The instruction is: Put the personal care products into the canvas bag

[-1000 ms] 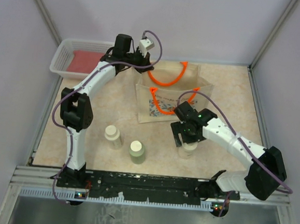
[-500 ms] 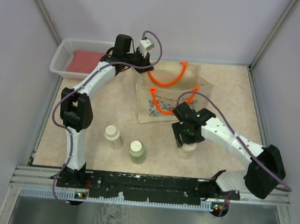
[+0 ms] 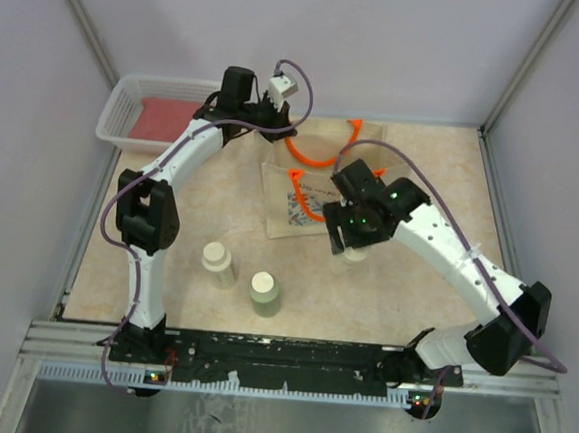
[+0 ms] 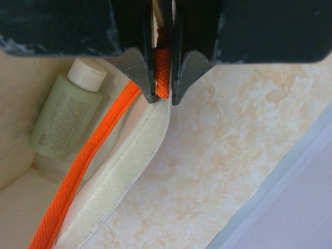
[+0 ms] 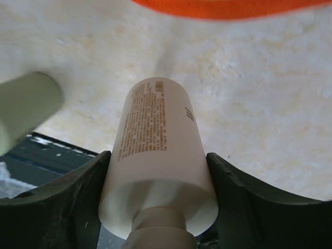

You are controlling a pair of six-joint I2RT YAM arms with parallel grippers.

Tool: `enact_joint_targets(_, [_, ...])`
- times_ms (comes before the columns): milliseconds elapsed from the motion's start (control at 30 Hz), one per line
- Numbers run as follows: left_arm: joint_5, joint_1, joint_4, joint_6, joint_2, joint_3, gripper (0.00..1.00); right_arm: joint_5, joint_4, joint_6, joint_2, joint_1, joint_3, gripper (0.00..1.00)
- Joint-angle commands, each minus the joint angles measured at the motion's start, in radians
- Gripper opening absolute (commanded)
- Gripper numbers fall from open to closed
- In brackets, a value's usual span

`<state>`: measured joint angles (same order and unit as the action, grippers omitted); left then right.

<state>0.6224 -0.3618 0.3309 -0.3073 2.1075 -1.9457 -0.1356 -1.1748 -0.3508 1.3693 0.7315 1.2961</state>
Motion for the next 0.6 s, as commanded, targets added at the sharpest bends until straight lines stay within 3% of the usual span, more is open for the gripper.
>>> enact_joint_targets(0, [0.007, 0.009, -0.015, -0.013, -0.044, 0.014, 0.00, 0.128, 0.016, 0.076, -0.041, 0.013, 0.251, 0.00])
enact_joint_targets(267, [0.010, 0.009, -0.015, -0.020, -0.067, 0.032, 0.00, 0.407, 0.133, 0.129, -0.068, -0.069, 0.447, 0.00])
enact_joint_targets(567, [0.037, 0.009, -0.039, -0.008, -0.095, 0.074, 0.00, 0.355, 0.200, 0.263, 0.027, -0.224, 0.685, 0.00])
